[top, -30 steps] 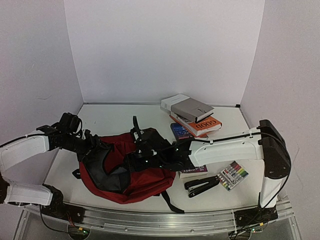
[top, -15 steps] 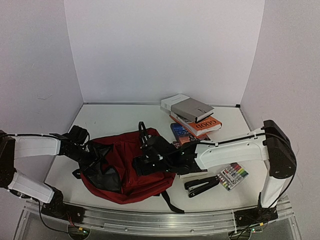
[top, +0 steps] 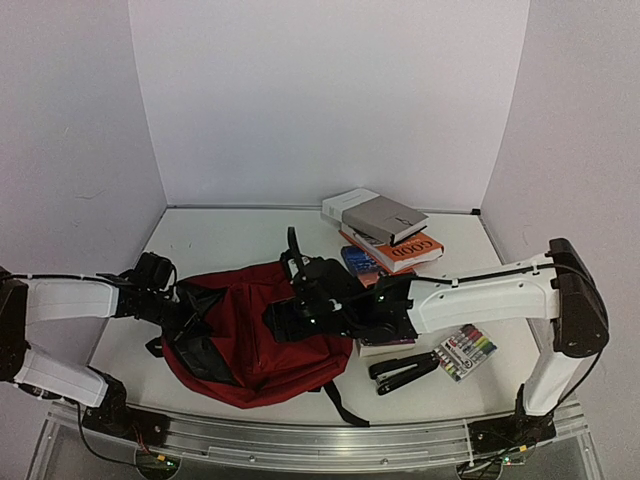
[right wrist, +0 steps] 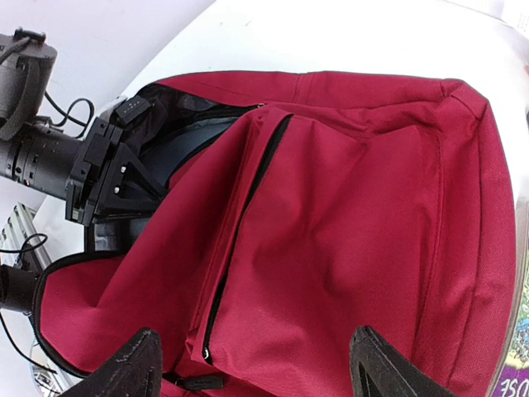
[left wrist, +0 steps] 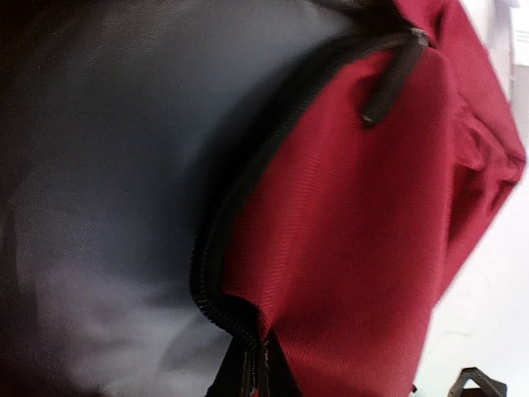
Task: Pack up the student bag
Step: Unzip the student bag at the center of the board.
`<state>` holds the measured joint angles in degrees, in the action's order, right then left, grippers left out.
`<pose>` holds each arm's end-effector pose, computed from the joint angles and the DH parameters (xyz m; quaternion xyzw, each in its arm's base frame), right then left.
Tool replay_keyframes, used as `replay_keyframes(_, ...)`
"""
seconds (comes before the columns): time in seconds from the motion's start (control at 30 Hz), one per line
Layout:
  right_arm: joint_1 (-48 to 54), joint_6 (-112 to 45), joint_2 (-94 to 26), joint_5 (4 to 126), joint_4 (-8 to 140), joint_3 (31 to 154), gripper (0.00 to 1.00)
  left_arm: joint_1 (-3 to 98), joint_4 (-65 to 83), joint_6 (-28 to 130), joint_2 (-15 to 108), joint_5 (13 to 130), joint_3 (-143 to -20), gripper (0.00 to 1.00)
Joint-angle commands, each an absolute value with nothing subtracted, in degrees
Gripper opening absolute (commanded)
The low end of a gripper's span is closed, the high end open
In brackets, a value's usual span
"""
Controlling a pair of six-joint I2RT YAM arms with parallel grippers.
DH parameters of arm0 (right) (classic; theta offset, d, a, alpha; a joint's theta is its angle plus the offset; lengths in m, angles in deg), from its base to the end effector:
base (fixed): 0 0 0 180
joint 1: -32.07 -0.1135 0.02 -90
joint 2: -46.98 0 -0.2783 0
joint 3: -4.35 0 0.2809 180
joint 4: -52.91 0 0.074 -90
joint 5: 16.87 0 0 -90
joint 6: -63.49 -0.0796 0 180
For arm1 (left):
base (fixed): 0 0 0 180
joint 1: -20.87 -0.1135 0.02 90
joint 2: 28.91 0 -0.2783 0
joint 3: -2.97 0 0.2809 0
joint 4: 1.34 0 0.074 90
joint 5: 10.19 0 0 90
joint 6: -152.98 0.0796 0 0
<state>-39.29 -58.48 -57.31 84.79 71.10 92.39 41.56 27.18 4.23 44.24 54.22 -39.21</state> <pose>0.1698 0.4532 0.2186 -0.2521 0.8446 0.3080 0.3581 0.2257 -0.1220 0.1097 -0.2517 0.9084 -0.3283 0.0608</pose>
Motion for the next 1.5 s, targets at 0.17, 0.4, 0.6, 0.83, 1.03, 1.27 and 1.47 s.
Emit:
replay_keyframes(0.17, -43.32, -53.74, -53.40, 84.38, 69.82, 96.52, 0.78, 41.79, 28.50, 3.74, 32.02, 51.71, -49.03, 0.00)
replay_keyframes(0.4, -46.27, -49.85, -55.07, 86.50, 69.85, 101.49, 0.82, 41.81, 29.64, 6.14, 33.16, 48.83, -53.29, 0.00)
replay_keyframes(0.6, -46.59, -48.77, -59.90, 89.41, 74.34, 108.92, 0.88, 41.80, 28.32, 6.69, 36.43, 46.85, -55.28, 0.00)
replay_keyframes(0.83, -47.67, -49.54, -67.11, 93.58, 80.00, 116.19, 0.91, 41.83, 26.81, 5.40, 37.69, 46.99, -56.27, 0.00)
replay_keyframes(1.03, -48.13, -47.89, -73.94, 95.82, 85.00, 124.09, 0.87, 41.79, 26.20, 5.15, 38.80, 46.35, -56.27, 0.00)
replay_keyframes(1.27, -48.12, -46.75, -82.73, 101.25, 91.67, 135.36, 0.82, 41.78, 25.82, 4.81, 39.76, 45.82, -56.29, 0.00)
replay_keyframes(1.47, -47.72, -46.56, -87.87, 103.47, 94.59, 140.36, 0.76, 41.80, 25.60, 5.35, 40.28, 45.66, -56.12, 0.00)
